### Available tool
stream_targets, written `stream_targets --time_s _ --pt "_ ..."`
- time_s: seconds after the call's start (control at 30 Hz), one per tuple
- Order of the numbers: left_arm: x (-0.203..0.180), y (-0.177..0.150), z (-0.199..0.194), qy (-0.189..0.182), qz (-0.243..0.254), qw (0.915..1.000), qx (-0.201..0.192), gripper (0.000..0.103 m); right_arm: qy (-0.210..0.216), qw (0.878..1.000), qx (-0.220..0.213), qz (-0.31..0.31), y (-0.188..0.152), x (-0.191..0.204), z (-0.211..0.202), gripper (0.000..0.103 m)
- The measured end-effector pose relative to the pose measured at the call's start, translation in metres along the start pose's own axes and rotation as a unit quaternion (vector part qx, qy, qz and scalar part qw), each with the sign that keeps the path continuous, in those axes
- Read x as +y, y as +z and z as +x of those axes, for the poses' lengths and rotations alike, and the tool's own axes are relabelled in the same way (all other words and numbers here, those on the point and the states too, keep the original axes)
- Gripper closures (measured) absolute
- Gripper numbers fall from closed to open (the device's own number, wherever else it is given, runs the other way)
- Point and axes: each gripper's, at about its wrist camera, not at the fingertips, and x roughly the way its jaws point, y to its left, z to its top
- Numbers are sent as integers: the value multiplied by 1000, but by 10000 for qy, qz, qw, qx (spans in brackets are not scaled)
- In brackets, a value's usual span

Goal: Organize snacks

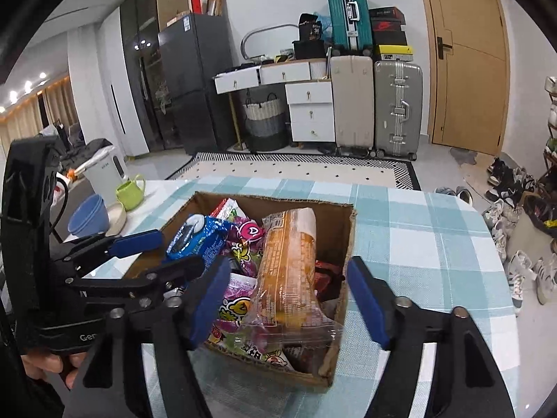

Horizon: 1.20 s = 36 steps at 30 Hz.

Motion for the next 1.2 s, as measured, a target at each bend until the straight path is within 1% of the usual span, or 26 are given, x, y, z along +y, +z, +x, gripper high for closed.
stream_targets --time_s 0.03,0.07,0.1,0.13,0.17,0.2,0.23,0.27,0.37,0.57,0.8,0.93,1.03,1.2 --pt "-1 -1 -5 37 19 10000 -50 27 27 10000 -49 31 0 -2 -4 18" --pt "-2 -2 -11 72 54 9999 -123 19 90 9999 -117 79 -1 -4 -10 13" --pt "-3 -3 -16 81 81 9998 -175 18 122 9997 -162 112 -2 -5 -16 10" --pt "-6 -5 -24 83 108 9997 -193 18 141 9996 -213 151 -3 -4 -21 3" --pt "-7 -6 -30 87 128 9997 -201 17 175 9993 -294 178 -4 -5 -27 1" --pt "-7 -7 -34 105 134 9996 -215 15 227 9990 -355 178 -4 -4 -31 1" --pt "-6 -9 -40 113 123 9996 -245 6 311 9985 -432 163 -7 -4 -37 1" --pt "-5 -10 -46 116 100 9995 -287 1 348 9982 -474 140 -8 -4 -41 1" --pt "0 -18 -65 5 44 9991 -429 1 393 9972 -633 3 -15 2 -56 1" --pt "6 -36 -103 47 43 9979 -649 1 525 9948 -876 -29 -30 7 -81 1" --pt "6 -65 -139 6 -3 9956 -939 1 519 9933 -1029 -60 -47 12 -101 1" --pt "8 -77 -149 -20 -54 9949 -1009 1 491 9927 -1100 -111 -58 13 -107 1" --pt "12 -88 -153 30 -95 9941 -1076 1 496 9923 -1125 -120 -70 15 -109 1" --pt "17 -105 -151 -9 -204 9923 -1221 1 457 9899 -1324 -226 -91 18 -112 1"
